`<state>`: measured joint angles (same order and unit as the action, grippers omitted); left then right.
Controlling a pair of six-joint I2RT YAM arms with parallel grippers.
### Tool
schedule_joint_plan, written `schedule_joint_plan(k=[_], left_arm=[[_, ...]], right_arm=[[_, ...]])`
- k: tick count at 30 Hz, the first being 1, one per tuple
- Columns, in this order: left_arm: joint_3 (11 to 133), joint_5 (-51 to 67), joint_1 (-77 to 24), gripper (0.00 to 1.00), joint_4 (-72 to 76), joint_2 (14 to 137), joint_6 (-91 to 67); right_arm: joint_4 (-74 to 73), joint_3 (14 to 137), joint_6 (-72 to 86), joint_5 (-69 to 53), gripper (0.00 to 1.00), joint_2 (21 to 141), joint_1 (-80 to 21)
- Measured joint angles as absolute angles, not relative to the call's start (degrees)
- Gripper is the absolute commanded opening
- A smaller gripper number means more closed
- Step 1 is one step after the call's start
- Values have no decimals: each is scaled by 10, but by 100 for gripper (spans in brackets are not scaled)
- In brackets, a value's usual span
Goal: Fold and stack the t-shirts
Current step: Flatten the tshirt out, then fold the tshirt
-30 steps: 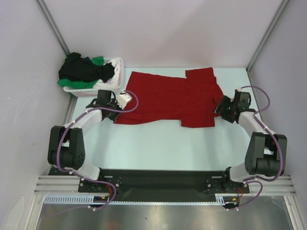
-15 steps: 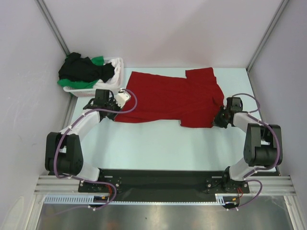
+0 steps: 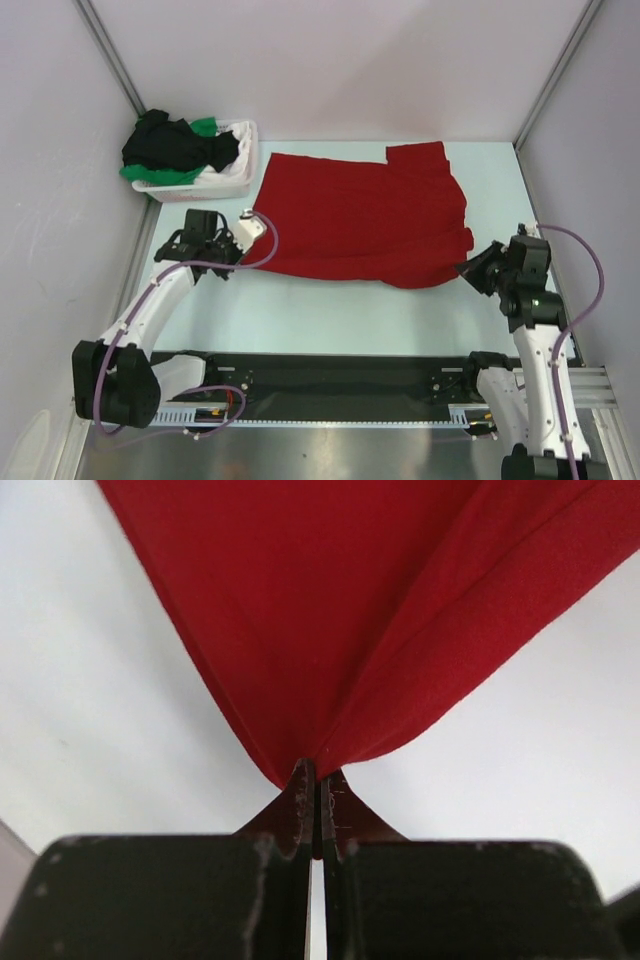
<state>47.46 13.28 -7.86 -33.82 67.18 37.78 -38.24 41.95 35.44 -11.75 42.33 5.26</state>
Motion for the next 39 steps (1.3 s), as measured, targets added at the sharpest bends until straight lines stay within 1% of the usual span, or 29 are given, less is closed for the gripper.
schedule_joint_plan(k=[6,10,13,17,22,30,34,39], left_arm=[[432,143,-93,0,-419,642,396],[426,153,-95,0,-463,627,401],[426,154,-95,0,-459,629,399],[434,149,-95,0,-425,665,389],[484,132,-95,0,-365,751,375],[565,103,-95,0,-290,879,357],[592,91,-95,0,-272,916,347],[624,78,-96,0,-260,957,336]], right_arm=[[-514,420,426,-140,0,331,53],[-585,427,445,-140,0,307,53],[-597,436,441,-130,0,310,53],[-548,437,415,-112,0,363,55],[-415,437,359,-83,0,478,66],[-223,436,273,-79,0,654,79],[-164,437,246,-83,0,719,82],[-129,460,224,-88,0,786,87]])
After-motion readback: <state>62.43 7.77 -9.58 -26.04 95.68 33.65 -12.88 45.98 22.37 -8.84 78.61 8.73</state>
